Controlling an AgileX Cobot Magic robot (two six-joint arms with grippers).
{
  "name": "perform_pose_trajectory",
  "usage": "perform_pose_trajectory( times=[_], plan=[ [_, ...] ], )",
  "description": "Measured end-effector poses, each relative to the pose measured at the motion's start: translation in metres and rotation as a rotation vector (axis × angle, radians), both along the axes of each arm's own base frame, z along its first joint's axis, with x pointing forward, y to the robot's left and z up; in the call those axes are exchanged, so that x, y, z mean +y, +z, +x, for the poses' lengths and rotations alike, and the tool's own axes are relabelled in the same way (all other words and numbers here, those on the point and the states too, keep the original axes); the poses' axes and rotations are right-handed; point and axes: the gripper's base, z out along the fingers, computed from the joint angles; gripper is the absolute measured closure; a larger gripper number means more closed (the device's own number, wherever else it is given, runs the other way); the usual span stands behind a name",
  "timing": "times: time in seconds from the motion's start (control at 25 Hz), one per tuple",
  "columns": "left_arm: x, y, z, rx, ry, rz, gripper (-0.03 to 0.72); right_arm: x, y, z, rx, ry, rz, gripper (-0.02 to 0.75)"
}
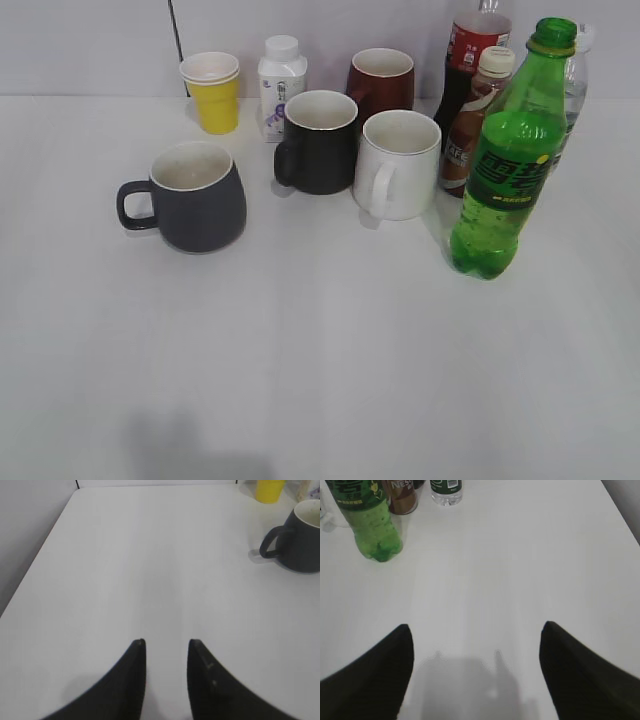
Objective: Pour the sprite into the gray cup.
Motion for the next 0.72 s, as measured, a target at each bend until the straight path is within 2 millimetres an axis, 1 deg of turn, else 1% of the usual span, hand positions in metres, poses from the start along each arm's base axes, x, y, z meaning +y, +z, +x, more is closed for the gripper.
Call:
perform_pose_trajectory(
  times=[0.2, 0.28, 0.32, 0.4, 0.52, 0.64, 0.72],
  plan=[
    [-0.001, 0.002, 0.000, -0.015, -0.007, -0.008, 0.461, 0.000, 0.000, 0.000, 0.000, 0.000, 0.000, 0.150],
    [-0.004, 0.013, 0.001, -0.112, -0.031, -0.031, 0.461, 0.000, 0.000, 0.000, 0.000, 0.000, 0.000, 0.150],
    [-0.006, 0.021, 0.004, -0.198, -0.049, -0.046, 0.461, 0.000, 0.000, 0.000, 0.000, 0.000, 0.000, 0.150],
    [-0.008, 0.039, 0.014, -0.390, -0.074, -0.064, 0.461, 0.000, 0.000, 0.000, 0.000, 0.000, 0.000, 0.150],
    [-0.010, 0.056, 0.034, -0.590, -0.093, -0.072, 0.461, 0.000, 0.000, 0.000, 0.000, 0.000, 0.000, 0.150],
    [-0.012, 0.061, 0.058, -0.653, -0.101, -0.076, 0.461, 0.000, 0.000, 0.000, 0.000, 0.000, 0.000, 0.150],
    [-0.013, 0.059, 0.078, -0.630, -0.102, -0.077, 0.461, 0.000, 0.000, 0.000, 0.000, 0.000, 0.000, 0.150]
  ],
)
